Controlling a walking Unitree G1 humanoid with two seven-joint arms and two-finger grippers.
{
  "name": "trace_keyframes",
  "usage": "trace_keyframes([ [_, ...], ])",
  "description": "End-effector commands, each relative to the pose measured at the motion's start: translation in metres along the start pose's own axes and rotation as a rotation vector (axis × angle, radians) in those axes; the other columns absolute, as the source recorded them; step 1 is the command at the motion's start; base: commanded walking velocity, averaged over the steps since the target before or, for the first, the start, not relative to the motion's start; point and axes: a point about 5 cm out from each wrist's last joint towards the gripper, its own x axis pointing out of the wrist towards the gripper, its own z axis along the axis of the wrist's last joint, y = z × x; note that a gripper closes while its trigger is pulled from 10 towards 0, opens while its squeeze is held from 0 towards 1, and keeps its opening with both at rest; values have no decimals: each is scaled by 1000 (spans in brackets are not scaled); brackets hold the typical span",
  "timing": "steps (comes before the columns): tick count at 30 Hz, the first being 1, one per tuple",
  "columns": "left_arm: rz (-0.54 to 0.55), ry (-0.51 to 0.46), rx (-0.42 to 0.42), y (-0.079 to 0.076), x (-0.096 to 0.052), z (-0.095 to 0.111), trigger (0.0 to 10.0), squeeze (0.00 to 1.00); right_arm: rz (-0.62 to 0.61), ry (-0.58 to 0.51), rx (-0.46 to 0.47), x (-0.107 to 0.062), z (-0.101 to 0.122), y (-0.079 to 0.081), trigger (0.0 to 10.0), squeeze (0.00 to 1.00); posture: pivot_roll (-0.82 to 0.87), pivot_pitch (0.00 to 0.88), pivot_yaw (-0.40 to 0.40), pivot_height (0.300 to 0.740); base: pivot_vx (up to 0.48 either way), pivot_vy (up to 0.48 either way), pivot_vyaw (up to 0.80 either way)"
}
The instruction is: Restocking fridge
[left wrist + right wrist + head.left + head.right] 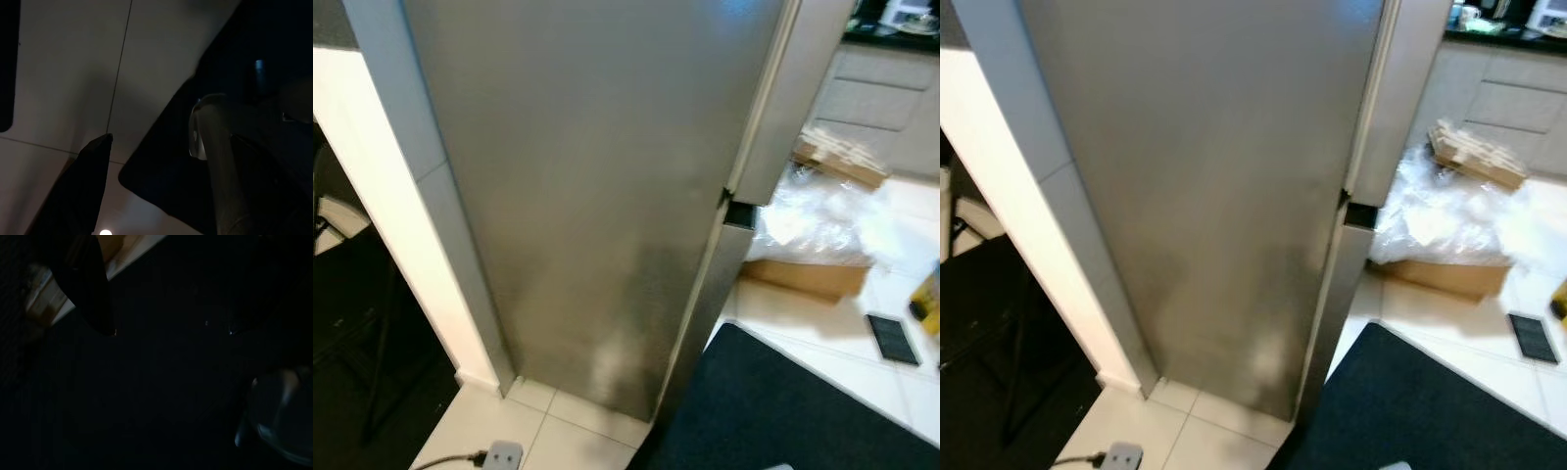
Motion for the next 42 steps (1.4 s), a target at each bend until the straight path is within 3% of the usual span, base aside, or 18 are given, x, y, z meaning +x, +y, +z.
trace_keyframes([
  [1, -16, 34, -8, -2, -1, -8, 10000, 0, -6, 24, -3, -1, -9, -2, 10000, 0, 53, 0, -30, 740, 0, -480, 0],
  [34, -25, 36, -12, -3, -1, -8, 10000, 0, 6, 16, -4, -1, -7, -1, 10000, 0, 46, 0, -30, 740, 0, -473, 0],
  [42, -25, 37, -13, -4, -1, -9, 10000, 0, 106, -13, 49, -1, -4, 7, 10000, 0, 46, 0, -30, 740, 0, -465, 188],
])
